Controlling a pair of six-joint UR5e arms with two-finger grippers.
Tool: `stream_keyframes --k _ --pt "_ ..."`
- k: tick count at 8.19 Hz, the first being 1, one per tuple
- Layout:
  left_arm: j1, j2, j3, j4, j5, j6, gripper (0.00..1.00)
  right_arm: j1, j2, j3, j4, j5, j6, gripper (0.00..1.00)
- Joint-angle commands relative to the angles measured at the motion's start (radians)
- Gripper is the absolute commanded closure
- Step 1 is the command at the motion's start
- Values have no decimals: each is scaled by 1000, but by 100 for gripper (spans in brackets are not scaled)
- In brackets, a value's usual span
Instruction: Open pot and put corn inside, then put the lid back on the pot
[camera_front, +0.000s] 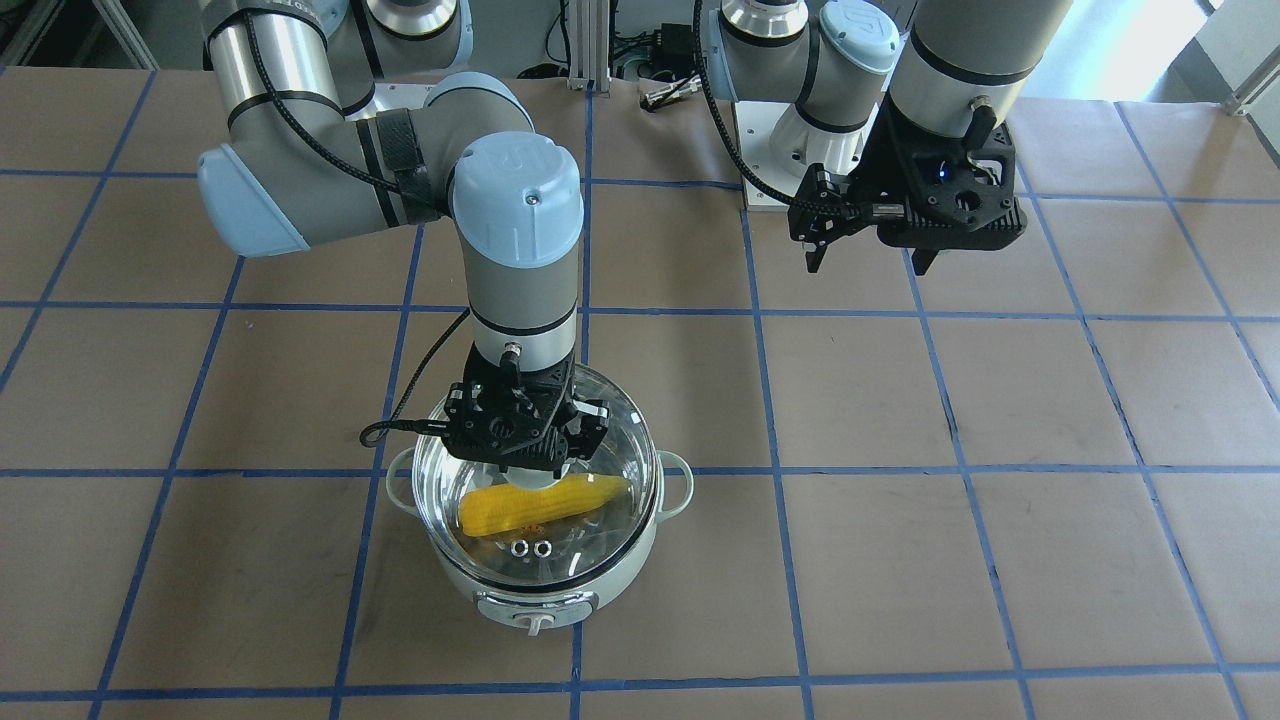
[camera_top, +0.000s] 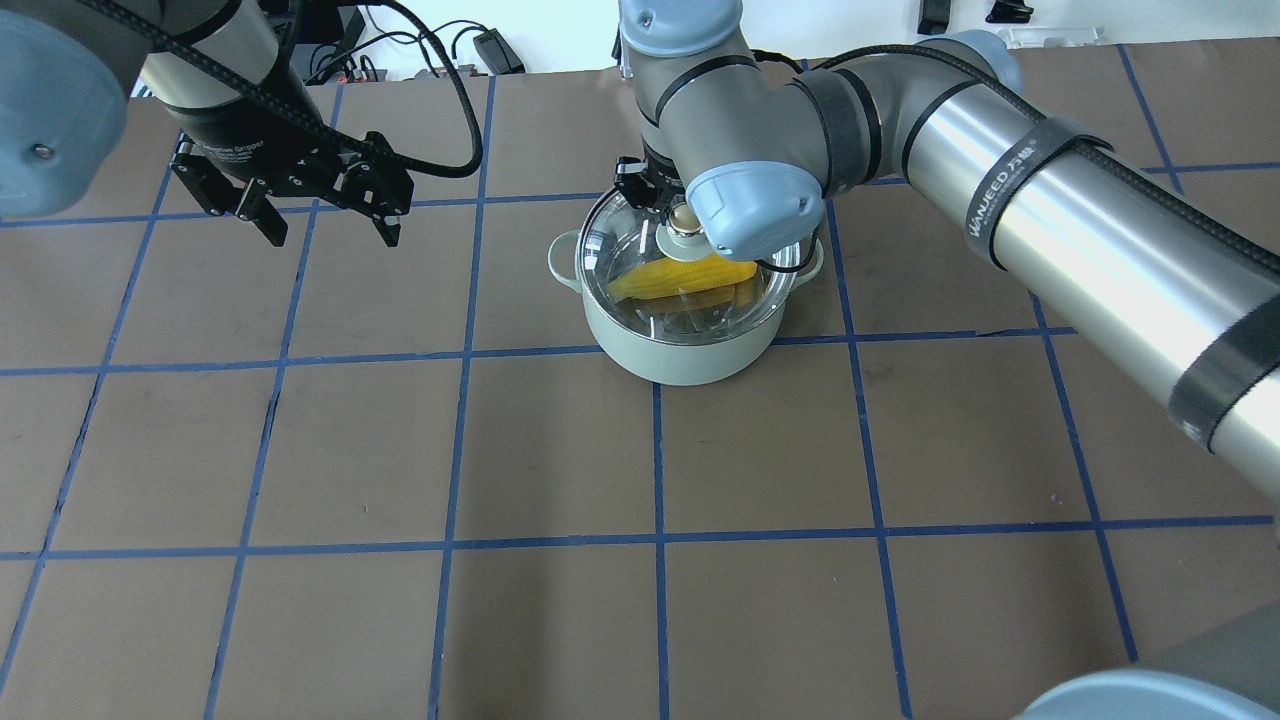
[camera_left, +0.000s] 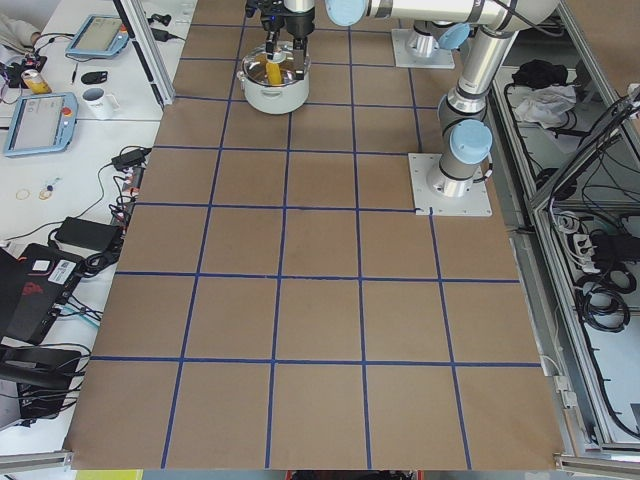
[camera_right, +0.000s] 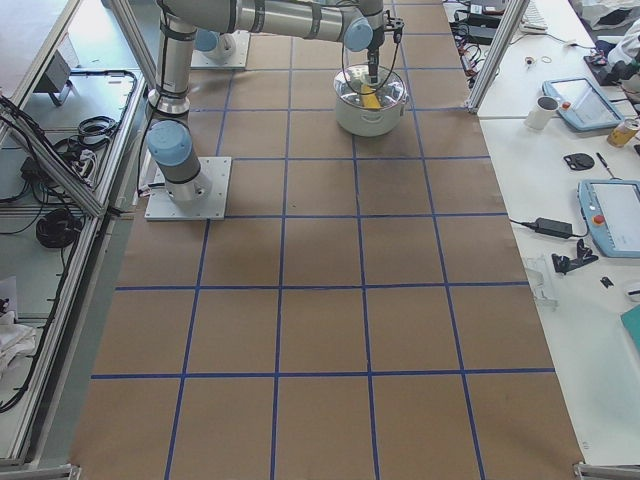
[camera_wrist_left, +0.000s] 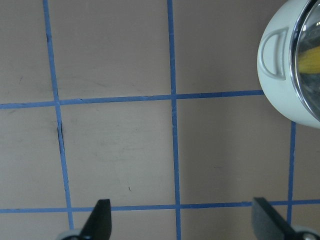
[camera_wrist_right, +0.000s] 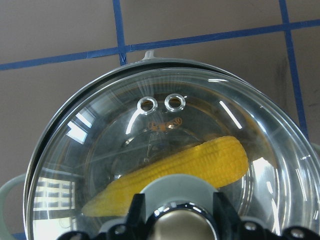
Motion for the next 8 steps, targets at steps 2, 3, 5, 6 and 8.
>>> stream_keyframes --k 2,3,5,6,8 --pt "0 -6 -3 0 7 0 0 0 0 0 -30 3 2 100" --pt "0 -5 -3 1 7 0 0 0 0 0 -32 3 0 100" --pt "0 -6 -3 3 9 0 0 0 0 0 -32 6 2 100" --pt "-1 -5 -9 -3 9 0 0 0 0 0 -33 6 2 100" --pt "-1 -20 -12 0 9 0 0 0 1 2 -36 6 0 100"
